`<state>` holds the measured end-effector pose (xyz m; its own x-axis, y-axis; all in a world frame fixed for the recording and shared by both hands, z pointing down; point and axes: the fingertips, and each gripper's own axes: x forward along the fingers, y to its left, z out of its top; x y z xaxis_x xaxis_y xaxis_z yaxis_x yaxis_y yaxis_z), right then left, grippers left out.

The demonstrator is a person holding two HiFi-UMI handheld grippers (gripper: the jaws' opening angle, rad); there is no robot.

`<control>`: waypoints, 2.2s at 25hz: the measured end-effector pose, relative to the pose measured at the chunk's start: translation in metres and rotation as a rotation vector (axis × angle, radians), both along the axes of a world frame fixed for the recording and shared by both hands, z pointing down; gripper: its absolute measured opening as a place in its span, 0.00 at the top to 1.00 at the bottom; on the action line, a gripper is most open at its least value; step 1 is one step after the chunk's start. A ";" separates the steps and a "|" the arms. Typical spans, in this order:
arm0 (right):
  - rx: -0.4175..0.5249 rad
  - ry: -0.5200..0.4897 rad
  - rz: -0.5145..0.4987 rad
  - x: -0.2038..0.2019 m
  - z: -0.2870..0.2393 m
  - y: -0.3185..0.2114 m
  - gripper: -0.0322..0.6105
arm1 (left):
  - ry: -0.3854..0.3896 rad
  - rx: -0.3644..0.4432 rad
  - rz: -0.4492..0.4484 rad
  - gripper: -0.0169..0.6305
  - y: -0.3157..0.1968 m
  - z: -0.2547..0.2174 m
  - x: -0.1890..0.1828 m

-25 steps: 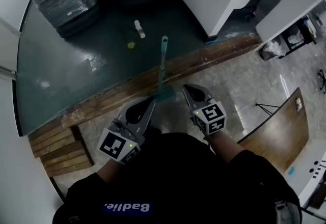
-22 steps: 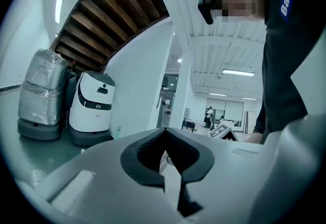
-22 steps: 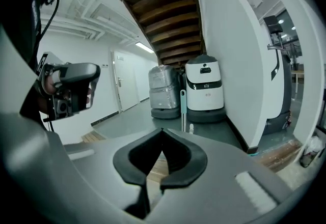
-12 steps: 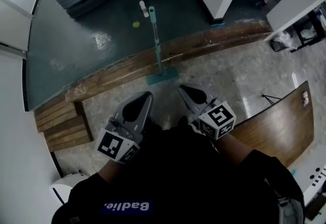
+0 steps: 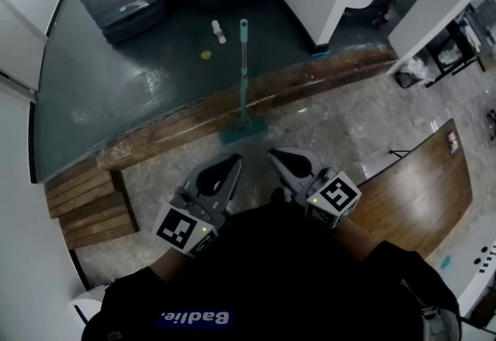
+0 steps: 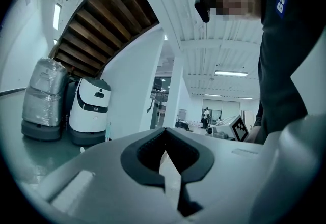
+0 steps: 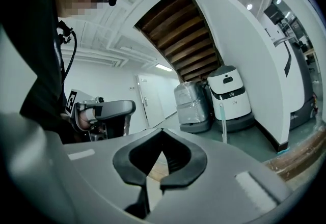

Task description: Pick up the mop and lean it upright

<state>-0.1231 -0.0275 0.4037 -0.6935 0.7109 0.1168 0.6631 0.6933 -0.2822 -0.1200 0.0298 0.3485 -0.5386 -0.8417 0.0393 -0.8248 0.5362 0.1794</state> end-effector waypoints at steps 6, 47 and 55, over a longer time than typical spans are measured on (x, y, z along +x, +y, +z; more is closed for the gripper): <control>0.194 -0.027 0.046 0.036 0.001 0.052 0.94 | -0.011 0.031 0.026 0.94 0.052 0.001 0.030; 0.122 -0.073 -0.103 0.071 -0.028 0.012 0.95 | -0.047 -0.042 -0.049 0.94 -0.009 -0.012 0.064; 0.127 -0.063 -0.108 0.070 -0.026 0.013 0.95 | -0.046 -0.034 -0.051 0.94 -0.009 -0.012 0.065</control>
